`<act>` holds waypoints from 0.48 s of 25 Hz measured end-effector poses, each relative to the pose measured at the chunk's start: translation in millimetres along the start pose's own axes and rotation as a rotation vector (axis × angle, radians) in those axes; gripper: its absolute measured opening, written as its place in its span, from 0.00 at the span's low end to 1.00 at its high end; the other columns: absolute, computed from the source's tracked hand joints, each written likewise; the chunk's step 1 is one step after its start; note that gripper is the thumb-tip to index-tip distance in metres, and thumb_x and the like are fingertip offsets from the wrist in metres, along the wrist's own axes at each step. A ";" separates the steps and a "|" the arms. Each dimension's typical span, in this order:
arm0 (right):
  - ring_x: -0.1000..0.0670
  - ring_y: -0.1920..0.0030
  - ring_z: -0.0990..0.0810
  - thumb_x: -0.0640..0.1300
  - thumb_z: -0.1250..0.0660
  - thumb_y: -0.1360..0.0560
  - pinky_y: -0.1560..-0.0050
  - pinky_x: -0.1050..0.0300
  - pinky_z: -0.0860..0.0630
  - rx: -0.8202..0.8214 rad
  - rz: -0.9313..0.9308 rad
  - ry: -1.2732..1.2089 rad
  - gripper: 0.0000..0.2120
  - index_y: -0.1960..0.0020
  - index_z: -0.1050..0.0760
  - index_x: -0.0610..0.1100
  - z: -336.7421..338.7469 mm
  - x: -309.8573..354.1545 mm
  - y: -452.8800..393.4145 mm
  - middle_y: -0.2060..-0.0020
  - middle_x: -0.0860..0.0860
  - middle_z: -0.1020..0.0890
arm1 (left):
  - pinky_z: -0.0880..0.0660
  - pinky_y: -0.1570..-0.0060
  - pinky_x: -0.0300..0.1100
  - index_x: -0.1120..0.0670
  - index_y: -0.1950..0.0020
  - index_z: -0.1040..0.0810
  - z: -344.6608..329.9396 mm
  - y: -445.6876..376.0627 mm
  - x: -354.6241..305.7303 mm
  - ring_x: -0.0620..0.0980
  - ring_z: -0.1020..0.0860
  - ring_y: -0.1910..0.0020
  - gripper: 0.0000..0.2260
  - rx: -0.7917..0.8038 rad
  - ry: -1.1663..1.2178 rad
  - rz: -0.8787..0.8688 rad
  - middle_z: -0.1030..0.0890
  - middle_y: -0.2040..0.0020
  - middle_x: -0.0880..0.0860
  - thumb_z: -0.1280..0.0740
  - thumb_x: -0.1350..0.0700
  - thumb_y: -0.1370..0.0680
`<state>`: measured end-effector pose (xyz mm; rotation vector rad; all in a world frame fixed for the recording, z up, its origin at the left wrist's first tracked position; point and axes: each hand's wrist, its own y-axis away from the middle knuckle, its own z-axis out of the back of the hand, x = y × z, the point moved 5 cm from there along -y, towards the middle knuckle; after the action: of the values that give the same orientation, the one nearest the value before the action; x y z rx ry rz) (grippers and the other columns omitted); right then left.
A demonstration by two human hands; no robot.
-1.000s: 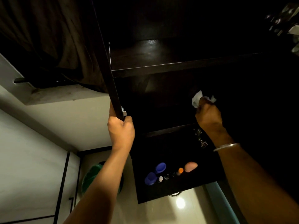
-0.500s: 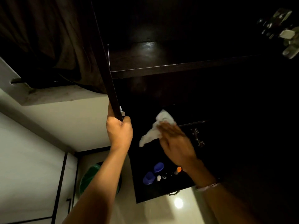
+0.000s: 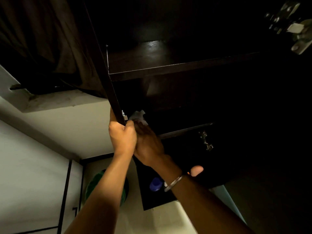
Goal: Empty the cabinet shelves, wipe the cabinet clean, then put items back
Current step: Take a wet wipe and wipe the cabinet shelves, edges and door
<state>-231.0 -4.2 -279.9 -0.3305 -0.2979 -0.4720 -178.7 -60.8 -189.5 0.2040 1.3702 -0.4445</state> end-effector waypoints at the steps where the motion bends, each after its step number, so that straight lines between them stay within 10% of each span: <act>1: 0.42 0.27 0.32 0.46 0.33 0.27 0.26 0.46 0.37 0.026 0.080 0.039 0.32 0.26 0.34 0.38 7.7 -8.0 7.8 0.29 0.41 0.29 | 0.33 0.72 0.36 0.55 0.57 0.28 0.2 0.3 -0.6 0.37 0.27 0.75 0.11 0.005 0.003 -0.008 0.31 0.70 0.50 0.37 0.71 0.25; 8: 0.42 0.27 0.31 0.40 0.46 0.27 0.26 0.48 0.41 -0.081 -0.166 0.397 0.30 0.25 0.35 0.39 94.7 -181.5 82.9 0.27 0.41 0.31 | 0.37 0.76 0.30 0.52 0.64 0.33 0.1 -1.2 0.2 0.37 0.28 0.78 0.16 0.033 0.000 0.016 0.33 0.72 0.49 0.36 0.71 0.24; 12: 0.42 0.29 0.29 0.36 0.40 0.30 0.26 0.50 0.41 -0.194 -0.191 0.357 0.30 0.27 0.32 0.37 77.7 -147.6 78.9 0.30 0.39 0.28 | 0.35 0.74 0.34 0.50 0.67 0.35 1.7 -2.8 3.4 0.39 0.28 0.78 0.19 0.027 -0.005 0.025 0.32 0.72 0.50 0.36 0.70 0.24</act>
<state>-333.7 149.2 -280.6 -0.4013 0.0659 -0.7391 -177.9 -64.6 -192.1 0.2418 1.3559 -0.4423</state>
